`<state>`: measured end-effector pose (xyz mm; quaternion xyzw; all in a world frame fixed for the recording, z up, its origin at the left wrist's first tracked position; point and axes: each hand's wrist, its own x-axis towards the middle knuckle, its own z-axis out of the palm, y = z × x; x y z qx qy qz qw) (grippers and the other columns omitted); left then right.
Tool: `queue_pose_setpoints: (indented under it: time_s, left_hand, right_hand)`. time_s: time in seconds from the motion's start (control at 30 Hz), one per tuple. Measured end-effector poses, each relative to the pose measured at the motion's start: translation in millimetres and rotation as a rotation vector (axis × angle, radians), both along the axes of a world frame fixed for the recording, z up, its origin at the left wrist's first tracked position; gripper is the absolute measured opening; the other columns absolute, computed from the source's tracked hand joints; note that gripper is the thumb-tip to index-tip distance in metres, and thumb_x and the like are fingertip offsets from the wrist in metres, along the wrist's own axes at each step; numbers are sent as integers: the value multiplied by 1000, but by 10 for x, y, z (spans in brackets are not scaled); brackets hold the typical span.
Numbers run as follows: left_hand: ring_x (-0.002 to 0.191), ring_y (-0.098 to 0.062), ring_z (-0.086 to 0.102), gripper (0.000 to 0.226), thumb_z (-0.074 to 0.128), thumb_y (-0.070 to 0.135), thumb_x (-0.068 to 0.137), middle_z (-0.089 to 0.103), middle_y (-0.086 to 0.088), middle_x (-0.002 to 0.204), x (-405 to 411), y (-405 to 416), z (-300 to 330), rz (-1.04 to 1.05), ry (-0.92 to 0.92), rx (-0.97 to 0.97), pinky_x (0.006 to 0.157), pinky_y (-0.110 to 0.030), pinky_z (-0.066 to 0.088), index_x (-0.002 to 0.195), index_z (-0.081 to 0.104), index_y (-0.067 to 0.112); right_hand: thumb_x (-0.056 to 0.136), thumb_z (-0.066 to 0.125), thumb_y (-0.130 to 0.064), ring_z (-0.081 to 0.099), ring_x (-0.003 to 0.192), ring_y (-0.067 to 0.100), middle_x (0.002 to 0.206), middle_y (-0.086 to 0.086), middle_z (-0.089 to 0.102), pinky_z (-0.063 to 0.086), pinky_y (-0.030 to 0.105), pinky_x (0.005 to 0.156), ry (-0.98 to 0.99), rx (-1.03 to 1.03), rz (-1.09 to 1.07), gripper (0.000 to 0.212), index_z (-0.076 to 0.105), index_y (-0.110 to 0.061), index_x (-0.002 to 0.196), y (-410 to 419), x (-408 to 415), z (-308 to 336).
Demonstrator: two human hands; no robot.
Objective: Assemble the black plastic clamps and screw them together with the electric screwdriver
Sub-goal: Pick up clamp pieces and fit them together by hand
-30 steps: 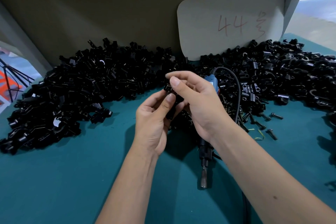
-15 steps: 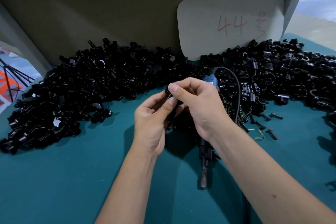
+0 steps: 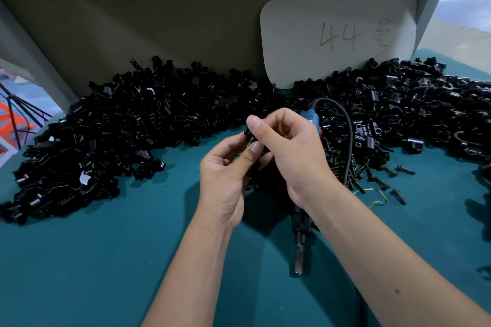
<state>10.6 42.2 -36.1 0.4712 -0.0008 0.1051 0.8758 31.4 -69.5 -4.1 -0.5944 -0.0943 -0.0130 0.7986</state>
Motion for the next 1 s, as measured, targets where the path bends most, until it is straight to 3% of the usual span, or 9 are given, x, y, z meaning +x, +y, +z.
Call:
queue_pose_setpoints:
  time_s: [0.1,0.27,0.43,0.6,0.7,0.8,0.9,1.0]
  left_hand:
    - [95,-23,75,33,79,10,77,77,-17,107,3,33,-1,17,11,-22,76,-26,59,109,74,2]
    - [90,-22,75,32,82,11,73,77,-16,106,-9,-26,-5,10,12,54,75,-27,59,104,78,6]
    - [91,-22,75,40,80,9,72,75,-19,109,5,24,-1,29,9,-1,76,-26,59,110,71,0]
    - [89,-21,74,37,83,13,69,76,-15,102,-22,-46,9,48,7,93,74,-25,59,105,76,5]
    - [79,-19,76,26,77,10,72,76,-11,95,-11,-41,33,39,39,-83,72,-24,60,97,73,7]
    - [81,-16,76,21,74,13,76,78,-7,93,-1,25,51,28,57,-231,74,-23,60,96,70,9]
    - [87,-8,74,25,74,20,79,77,-1,95,-2,41,46,27,102,-194,76,-19,58,102,71,12]
    - [86,-6,71,25,71,25,85,76,2,98,-7,35,37,13,96,-112,76,-19,57,107,71,15]
  right_hand:
    - [96,75,-15,61,71,9,73,-5,67,52,29,63,-27,-23,39,15,71,-18,81,-5,-8,4]
    - [88,84,-26,56,60,13,67,1,62,50,29,55,-21,-88,-72,33,58,-19,69,3,-3,2]
    - [97,73,-11,57,61,8,66,-5,63,50,24,55,-64,-51,20,19,67,-15,79,-17,7,0]
    - [87,86,-29,57,59,12,68,6,65,52,27,56,-23,-128,-148,37,56,-16,69,27,6,-11]
    - [98,72,-38,62,71,10,79,11,67,53,22,60,-59,-143,-94,31,66,-12,83,-23,31,29]
    - [98,73,-21,69,82,4,91,3,75,56,19,72,-140,-228,26,10,75,-13,104,-131,79,81]
    - [86,85,-13,72,85,5,91,-4,78,56,19,80,-224,-438,1,21,79,-17,106,-193,108,39]
    - [81,89,-12,73,84,6,90,-6,78,58,21,78,-221,-423,-64,25,80,-18,104,-182,97,19]
